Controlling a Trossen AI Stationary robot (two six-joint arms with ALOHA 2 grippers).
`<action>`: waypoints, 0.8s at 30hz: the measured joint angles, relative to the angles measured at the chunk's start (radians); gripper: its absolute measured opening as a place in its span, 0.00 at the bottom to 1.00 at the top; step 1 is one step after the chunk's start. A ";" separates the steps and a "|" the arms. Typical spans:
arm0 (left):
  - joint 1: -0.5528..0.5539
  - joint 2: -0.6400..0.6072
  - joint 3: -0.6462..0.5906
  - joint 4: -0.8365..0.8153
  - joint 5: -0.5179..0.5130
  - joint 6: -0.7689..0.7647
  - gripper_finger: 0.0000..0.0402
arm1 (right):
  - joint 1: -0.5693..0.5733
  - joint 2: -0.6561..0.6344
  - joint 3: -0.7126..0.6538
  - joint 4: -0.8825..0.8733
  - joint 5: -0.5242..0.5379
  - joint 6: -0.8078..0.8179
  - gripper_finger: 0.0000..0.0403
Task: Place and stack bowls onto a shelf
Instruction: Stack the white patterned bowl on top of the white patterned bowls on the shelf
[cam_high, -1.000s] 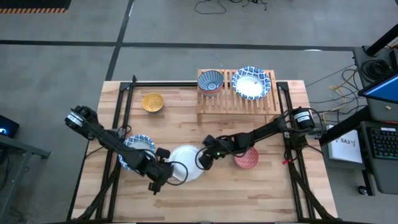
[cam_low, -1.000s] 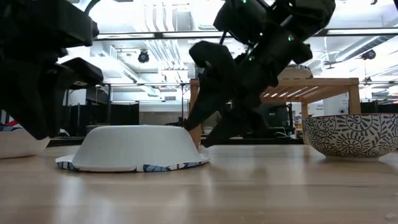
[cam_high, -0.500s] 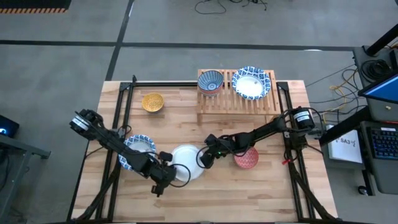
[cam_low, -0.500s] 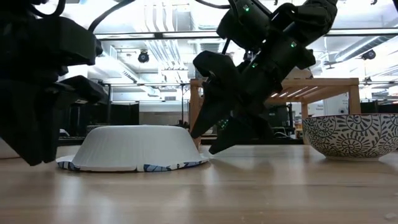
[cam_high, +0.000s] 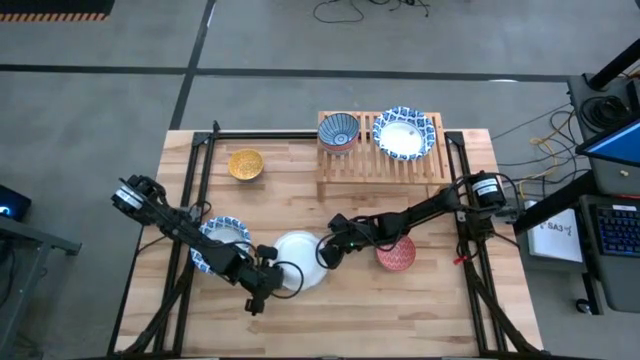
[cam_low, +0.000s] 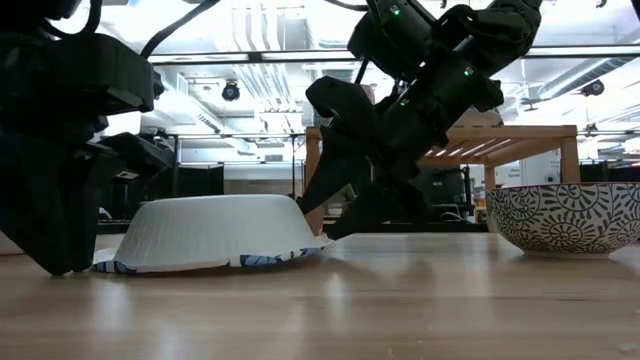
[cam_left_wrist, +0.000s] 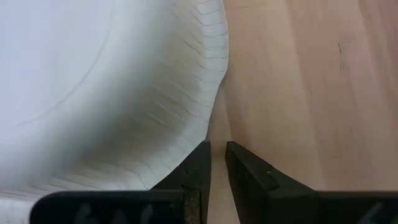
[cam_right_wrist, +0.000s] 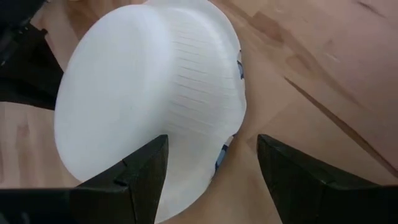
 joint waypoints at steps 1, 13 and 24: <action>0.002 0.000 -0.001 0.001 0.002 -0.001 0.10 | -0.002 0.000 0.000 -0.008 0.000 -0.007 0.58; 0.003 -0.002 -0.067 0.119 0.023 -0.039 0.10 | -0.035 -0.077 0.000 -0.118 -0.063 -0.073 0.58; 0.005 -0.003 -0.127 0.253 0.034 -0.042 0.10 | -0.041 0.036 -0.005 0.040 -0.133 -0.035 0.58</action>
